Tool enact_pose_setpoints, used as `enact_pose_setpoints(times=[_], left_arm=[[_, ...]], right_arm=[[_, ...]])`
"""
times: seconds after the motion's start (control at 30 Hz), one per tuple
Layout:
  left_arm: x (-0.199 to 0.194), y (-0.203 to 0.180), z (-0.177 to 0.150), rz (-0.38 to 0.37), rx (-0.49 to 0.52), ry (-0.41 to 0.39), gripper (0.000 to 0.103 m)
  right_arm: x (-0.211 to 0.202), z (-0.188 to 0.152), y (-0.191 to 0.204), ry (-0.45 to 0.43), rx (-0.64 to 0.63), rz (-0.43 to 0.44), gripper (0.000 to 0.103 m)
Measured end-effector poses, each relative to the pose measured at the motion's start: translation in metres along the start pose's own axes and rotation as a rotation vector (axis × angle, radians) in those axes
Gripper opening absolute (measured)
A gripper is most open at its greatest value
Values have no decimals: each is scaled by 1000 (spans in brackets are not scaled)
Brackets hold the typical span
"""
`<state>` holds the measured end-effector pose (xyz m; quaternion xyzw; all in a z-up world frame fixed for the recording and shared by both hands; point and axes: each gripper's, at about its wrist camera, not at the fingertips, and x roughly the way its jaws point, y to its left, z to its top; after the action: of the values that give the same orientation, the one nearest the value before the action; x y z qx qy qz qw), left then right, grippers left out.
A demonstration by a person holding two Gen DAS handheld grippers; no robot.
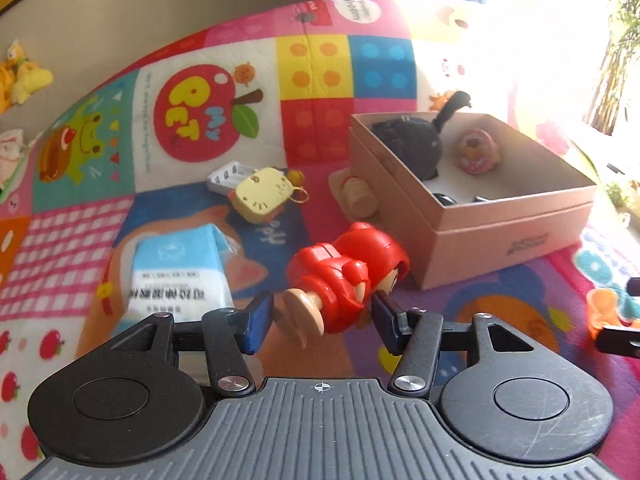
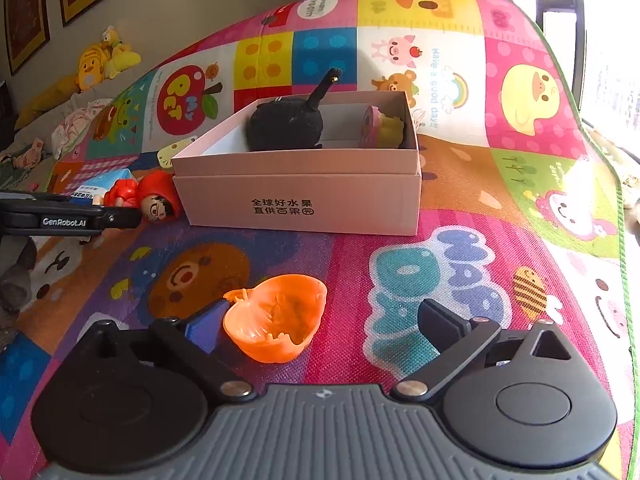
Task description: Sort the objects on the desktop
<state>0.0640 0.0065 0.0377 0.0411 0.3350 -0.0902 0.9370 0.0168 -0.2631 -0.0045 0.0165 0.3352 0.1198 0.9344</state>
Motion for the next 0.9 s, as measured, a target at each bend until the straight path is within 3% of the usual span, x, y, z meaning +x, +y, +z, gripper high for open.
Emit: enact_pose_setpoints(times=[0.1,0.23,0.3,0.37,0.5,0.6,0.7,0.77,0.83,0.9], left_arm=[[-17,-13,-14,-104,-53,33,59],[-20,-41,-26,-302,-122,106,59],[-19,-56,-28,-336,-118,106,60],[-19,-65,-30,-331,-113,97,62],[-31,-68,-34,-333,-74,71,86],[-45,-66,-40,-265,1,30,96],[-54,-58,-47,-190,31,10,97],[-56,-50,-50,-161,10,8,97],[-58,-41,-52,-124,-15,-7,100],[-58,-35,-52,-71,-30,-36,100]], right_arm=[[-1,0,0,-6,1,-5,100],[-1,1,-2,-10,15,-13,100],[-2,1,-5,-14,33,-22,100],[-3,1,-7,-17,52,-35,100],[-15,1,-6,-64,51,-49,100],[-32,3,8,-119,-20,-22,101],[-45,6,28,-146,-114,25,101],[-47,8,36,-112,-124,95,101],[-47,8,40,-49,-107,180,95],[-43,7,44,31,-80,275,80]])
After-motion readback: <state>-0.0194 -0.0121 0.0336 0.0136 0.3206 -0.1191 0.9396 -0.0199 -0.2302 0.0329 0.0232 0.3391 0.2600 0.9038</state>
